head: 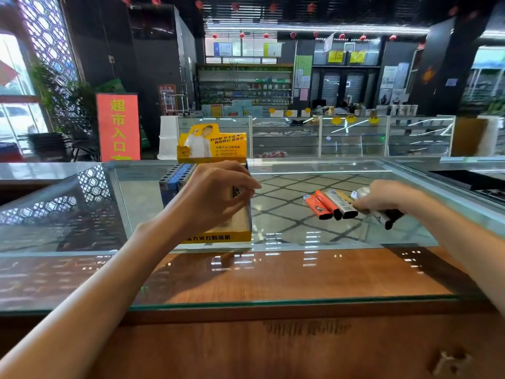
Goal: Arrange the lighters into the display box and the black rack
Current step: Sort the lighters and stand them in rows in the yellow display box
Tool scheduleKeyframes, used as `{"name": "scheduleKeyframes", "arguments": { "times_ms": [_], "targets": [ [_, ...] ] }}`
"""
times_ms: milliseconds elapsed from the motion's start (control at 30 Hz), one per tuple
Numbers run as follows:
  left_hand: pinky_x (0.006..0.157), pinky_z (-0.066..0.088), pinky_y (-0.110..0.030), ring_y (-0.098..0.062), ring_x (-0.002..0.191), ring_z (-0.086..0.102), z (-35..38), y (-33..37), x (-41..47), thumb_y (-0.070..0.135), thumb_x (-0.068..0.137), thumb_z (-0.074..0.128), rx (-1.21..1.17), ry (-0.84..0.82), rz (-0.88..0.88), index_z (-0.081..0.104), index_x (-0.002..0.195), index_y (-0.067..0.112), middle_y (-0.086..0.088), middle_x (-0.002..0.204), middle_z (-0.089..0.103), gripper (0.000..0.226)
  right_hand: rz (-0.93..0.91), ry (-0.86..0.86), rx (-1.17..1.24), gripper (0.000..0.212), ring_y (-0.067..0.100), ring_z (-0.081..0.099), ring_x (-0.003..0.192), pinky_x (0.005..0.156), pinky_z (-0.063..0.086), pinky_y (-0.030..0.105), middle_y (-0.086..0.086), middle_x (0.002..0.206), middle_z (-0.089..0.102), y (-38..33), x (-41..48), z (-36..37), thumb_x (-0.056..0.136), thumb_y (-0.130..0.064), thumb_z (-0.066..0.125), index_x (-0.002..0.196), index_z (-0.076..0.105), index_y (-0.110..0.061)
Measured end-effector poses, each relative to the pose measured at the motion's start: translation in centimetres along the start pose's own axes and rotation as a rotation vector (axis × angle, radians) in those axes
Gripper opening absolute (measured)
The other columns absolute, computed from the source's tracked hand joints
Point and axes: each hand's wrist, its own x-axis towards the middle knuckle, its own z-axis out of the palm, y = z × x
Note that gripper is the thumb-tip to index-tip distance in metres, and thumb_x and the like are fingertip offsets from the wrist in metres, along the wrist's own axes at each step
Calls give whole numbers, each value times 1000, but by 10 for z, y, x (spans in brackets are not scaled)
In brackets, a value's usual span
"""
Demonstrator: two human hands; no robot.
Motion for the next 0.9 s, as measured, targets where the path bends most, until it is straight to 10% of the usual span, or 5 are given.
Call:
{"name": "scheduleKeyframes", "arguments": {
  "times_ms": [200,333,633,900],
  "targets": [
    [76,52,-17,-13,84,66,-2,1,0,6,80,71,-112,65,-73,73,98,8,-4,92,70,18,-325,131,581,15,19,52,64,52,39,26,10,74,56,-2,-17,-11,89,-18,59,80,53,-8],
    [75,55,-24,-8,84,67,-3,0,1,15,85,66,-208,134,-152,72,102,10,0,93,72,18,-670,-345,1145,25,10,60,58,51,50,21,4,69,63,-34,-49,-10,75,-14,64,93,51,-3],
    [77,57,-45,-16,90,68,-10,-5,0,31,80,64,-422,97,-278,64,109,8,-6,96,70,37,-1044,-595,1094,14,16,57,68,61,48,24,10,78,57,-103,-65,24,83,-2,59,95,52,-4],
    [73,58,-36,-18,88,65,-11,-6,-1,28,72,72,-475,136,-347,71,97,12,-4,95,68,30,-1032,-570,1037,12,12,58,71,65,52,22,4,78,58,-102,-64,32,83,-10,59,93,55,-5]
  ]
}}
